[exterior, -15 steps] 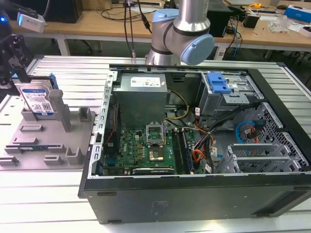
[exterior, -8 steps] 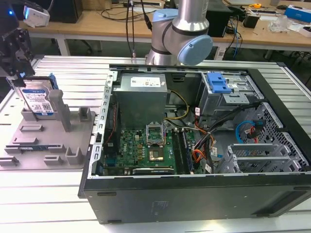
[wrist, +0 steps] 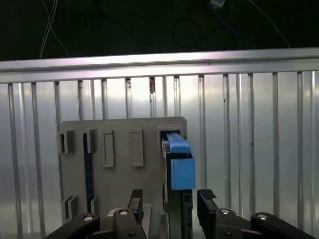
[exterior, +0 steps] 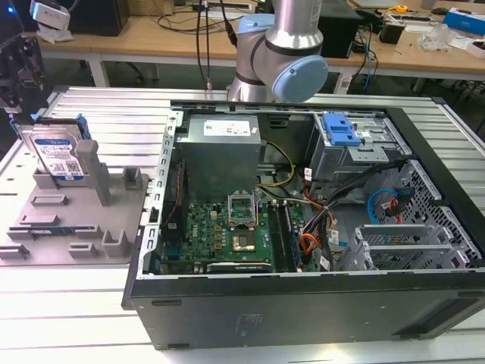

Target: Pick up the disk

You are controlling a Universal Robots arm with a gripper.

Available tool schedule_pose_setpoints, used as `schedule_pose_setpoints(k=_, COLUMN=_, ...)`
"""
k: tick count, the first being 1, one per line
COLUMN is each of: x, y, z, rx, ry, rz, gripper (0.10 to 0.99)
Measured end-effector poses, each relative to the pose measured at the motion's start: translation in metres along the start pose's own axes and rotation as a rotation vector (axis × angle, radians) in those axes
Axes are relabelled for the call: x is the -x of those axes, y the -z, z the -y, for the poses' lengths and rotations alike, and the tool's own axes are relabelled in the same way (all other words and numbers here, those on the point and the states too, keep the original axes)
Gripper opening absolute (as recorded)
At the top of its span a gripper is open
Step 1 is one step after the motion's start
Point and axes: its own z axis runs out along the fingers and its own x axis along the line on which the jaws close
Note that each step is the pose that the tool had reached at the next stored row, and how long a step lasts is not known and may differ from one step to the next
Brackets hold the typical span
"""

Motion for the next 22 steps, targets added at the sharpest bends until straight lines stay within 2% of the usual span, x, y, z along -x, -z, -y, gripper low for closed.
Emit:
schedule_pose_setpoints(k=2, x=0.0005, y=0.0, z=-0.0005, rx=-0.001, ry=0.019, rz=-0.001, gripper=0.557)
schedule_pose_setpoints(k=4, x=0.001, y=-0.0005, z=-0.0051, rx=-0.001, ry=0.032, rz=-0.0042, gripper=0.557)
schedule_pose_setpoints(k=7, x=0.0115, y=-0.0008, z=-0.0114, rx=-0.002, ry=0.032, rz=-0.0044, gripper=0.557)
schedule_pose_setpoints(k=13, x=0.012, y=-0.002, z=-0.0115, rx=-0.002, ry=0.032, rz=-0.0161, gripper=0.557)
schedule_pose_setpoints(k=22, x=0.0121, y=-0.008, z=-0.0118, rx=-0.002, ry=0.032, rz=-0.016, gripper=0.557)
